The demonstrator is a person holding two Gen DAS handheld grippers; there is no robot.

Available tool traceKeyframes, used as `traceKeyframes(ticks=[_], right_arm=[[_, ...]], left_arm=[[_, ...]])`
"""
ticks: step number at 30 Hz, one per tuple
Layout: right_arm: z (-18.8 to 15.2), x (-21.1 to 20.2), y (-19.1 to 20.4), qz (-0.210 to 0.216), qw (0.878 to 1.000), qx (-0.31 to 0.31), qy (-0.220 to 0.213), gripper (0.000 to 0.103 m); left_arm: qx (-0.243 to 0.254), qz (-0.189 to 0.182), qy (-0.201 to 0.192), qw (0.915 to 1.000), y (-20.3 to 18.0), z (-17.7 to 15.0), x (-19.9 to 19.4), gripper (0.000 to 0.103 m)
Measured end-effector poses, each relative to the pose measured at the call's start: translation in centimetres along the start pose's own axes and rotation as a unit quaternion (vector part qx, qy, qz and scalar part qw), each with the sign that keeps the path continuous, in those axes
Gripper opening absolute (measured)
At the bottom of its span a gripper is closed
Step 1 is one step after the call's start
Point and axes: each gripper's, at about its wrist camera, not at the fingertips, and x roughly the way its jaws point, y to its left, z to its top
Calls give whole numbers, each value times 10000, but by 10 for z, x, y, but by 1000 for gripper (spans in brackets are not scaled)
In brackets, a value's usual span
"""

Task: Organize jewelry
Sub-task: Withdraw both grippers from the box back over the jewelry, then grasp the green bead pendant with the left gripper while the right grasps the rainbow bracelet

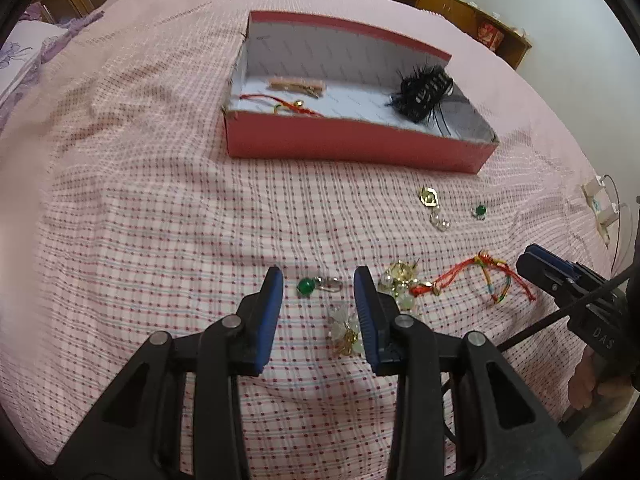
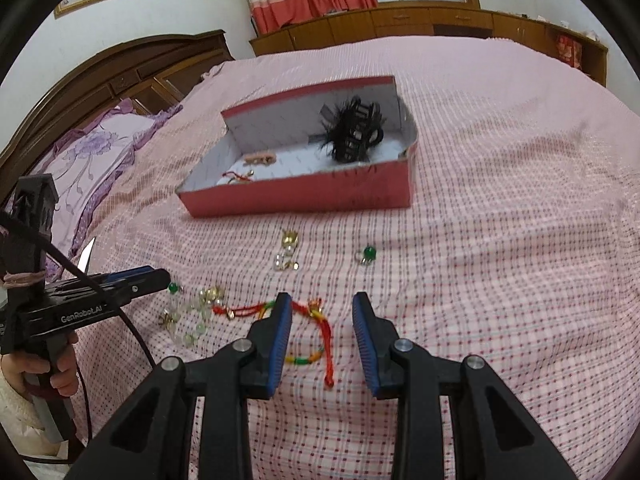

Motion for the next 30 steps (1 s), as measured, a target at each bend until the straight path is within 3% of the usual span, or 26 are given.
traceKeyframes(ticks=[13,17,22,24,30], right_arm=[[-13,20,-2,55,9994,59,344,34],[-14,25,-2,61,9992,63,395,34],[-16,31,-3,42,9989,57,472,17],[-17,32,-5,41,9989,86,466,11],[-18,29,-8,84,9991,156,386,7]], left_arm=[[55,-45,68,10000,-3,-3,19,26],[58,-20,98,9999,-1,-3,23,16],[79,-168,109,9998,-2,-2,27,0],[92,-168,91,9998,-4,-1,28,0],[92,-234,24,9997,-3,-1,22,0]])
